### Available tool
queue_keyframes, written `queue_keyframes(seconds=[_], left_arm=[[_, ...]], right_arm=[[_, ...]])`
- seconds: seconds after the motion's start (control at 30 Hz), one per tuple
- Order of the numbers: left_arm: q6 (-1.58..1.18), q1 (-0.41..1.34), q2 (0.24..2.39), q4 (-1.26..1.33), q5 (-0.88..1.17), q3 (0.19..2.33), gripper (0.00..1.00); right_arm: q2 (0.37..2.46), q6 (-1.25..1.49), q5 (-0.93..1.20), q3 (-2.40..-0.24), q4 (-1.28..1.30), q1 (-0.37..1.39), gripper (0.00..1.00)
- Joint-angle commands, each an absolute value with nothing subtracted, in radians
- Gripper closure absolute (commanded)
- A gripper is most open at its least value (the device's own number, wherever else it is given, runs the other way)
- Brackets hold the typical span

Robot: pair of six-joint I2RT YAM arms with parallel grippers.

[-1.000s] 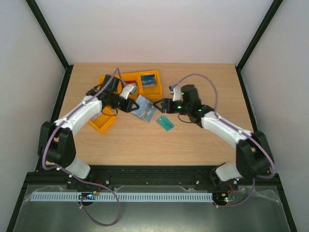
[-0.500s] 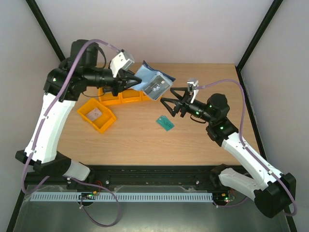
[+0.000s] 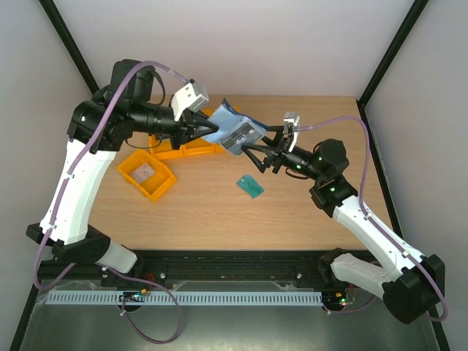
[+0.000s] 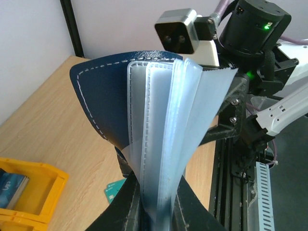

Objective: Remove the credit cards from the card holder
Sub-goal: Remove the credit card from the card holder.

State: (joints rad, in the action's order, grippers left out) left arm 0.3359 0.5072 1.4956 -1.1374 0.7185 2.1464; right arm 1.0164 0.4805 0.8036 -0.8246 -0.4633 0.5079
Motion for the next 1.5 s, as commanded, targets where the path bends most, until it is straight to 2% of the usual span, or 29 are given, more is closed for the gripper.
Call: queue_keyframes(seconds=[0.0, 0.1, 0.2, 0.57, 0.63, 0.7, 0.83, 0.87, 0.93, 0.97, 1.0, 1.03, 1.07, 1.1, 1.13, 1.27, 1.37, 1.47], left_arm=[[0.363, 0.521, 1.494, -1.148, 0.760, 2.166, 0.98], [0.377, 0.523, 1.491, -1.158, 0.768, 2.166, 0.98], [0.392, 0.523, 1.487, -1.169, 0.778, 2.159, 0.98], [0.406, 0.535, 1.496, -1.173, 0.815, 2.120, 0.98], [0.409, 0.535, 1.494, -1.172, 0.814, 2.105, 0.98], [0.406, 0.535, 1.493, -1.165, 0.807, 2.088, 0.98], [0.396, 0.534, 1.491, -1.148, 0.780, 2.066, 0.98], [0.396, 0.535, 1.491, -1.143, 0.774, 2.062, 0.98], [0.396, 0.535, 1.490, -1.135, 0.755, 2.045, 0.98], [0.401, 0.535, 1.490, -1.133, 0.750, 2.033, 0.90], [0.409, 0.535, 1.488, -1.134, 0.751, 2.019, 0.70], [0.416, 0.537, 1.488, -1.131, 0.754, 2.001, 0.44], [0.424, 0.539, 1.485, -1.128, 0.757, 1.982, 0.23], [0.430, 0.542, 1.486, -1.123, 0.755, 1.964, 0.09], [0.434, 0.545, 1.485, -1.118, 0.752, 1.949, 0.03], [0.437, 0.547, 1.492, -1.082, 0.717, 1.906, 0.04], [0.423, 0.550, 1.500, -1.063, 0.715, 1.896, 0.14], [0.406, 0.550, 1.503, -1.052, 0.740, 1.903, 0.29]], right_arm=[[1.035, 0.512, 0.810, -0.872, -0.538, 0.512, 0.13], [1.041, 0.511, 0.812, -0.878, -0.542, 0.512, 0.31], [1.046, 0.513, 0.816, -0.881, -0.551, 0.512, 0.39], [1.069, 0.451, 0.823, -0.933, -0.570, 0.600, 0.39], [1.075, 0.451, 0.827, -0.942, -0.569, 0.612, 0.41], [1.079, 0.451, 0.829, -0.950, -0.566, 0.622, 0.50], [1.082, 0.447, 0.813, -0.960, -0.538, 0.626, 0.92], [1.080, 0.446, 0.805, -0.958, -0.530, 0.626, 0.98], [1.078, 0.453, 0.788, -0.957, -0.519, 0.626, 0.98], [1.078, 0.456, 0.782, -0.958, -0.514, 0.626, 0.98], [1.079, 0.463, 0.779, -0.958, -0.511, 0.626, 0.98], [1.081, 0.470, 0.779, -0.960, -0.508, 0.626, 0.98], [1.083, 0.477, 0.781, -0.961, -0.508, 0.627, 0.98], [1.086, 0.484, 0.785, -0.963, -0.509, 0.628, 0.98], [1.087, 0.490, 0.791, -0.965, -0.510, 0.630, 0.98], [1.093, 0.508, 0.811, -0.978, -0.517, 0.643, 0.98], [1.095, 0.512, 0.827, -0.988, -0.516, 0.653, 0.98], [1.095, 0.504, 0.826, -0.991, -0.499, 0.657, 0.98]])
